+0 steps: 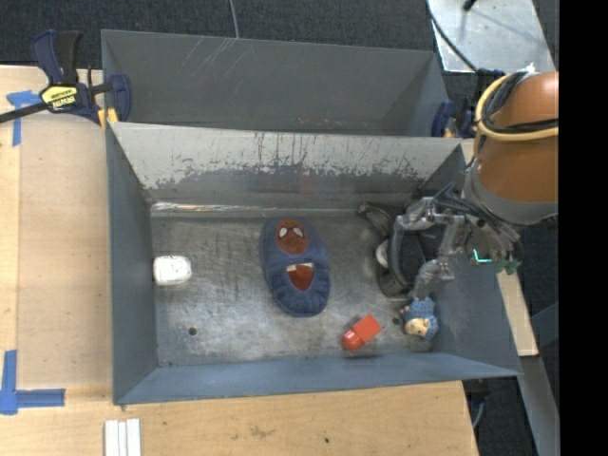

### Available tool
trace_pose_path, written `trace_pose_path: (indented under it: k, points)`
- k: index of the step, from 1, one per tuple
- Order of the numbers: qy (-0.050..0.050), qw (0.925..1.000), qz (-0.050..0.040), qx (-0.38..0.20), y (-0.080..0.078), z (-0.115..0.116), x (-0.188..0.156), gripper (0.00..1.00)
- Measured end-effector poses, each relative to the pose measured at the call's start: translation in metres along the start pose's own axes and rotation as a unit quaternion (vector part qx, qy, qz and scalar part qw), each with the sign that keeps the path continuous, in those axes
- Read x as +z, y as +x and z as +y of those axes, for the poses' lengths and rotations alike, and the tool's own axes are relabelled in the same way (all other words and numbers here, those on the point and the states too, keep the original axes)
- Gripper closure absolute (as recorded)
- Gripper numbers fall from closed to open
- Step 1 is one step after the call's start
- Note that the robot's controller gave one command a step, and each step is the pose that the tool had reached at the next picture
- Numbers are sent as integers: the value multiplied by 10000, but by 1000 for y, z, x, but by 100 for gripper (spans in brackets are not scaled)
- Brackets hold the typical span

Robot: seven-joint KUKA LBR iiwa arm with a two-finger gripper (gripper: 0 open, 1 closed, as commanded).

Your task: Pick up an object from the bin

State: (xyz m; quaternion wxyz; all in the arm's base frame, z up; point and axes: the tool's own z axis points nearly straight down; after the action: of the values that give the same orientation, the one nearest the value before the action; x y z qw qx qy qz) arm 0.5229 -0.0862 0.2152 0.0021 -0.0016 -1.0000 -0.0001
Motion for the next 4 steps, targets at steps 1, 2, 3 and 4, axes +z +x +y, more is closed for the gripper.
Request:
trace_pose_path:
  k: [1, 2, 3, 4]
  points:
    - [-8, 10000, -36, -27, -70, 35, 57, 0]
    - [0, 9998, -56, 195, -92, 92, 142, 0]
    - [10, 9964, -89, -842, -80, 158, 139, 0]
    - [-4, 9964, -155, -836, -84, 159, 136, 100]
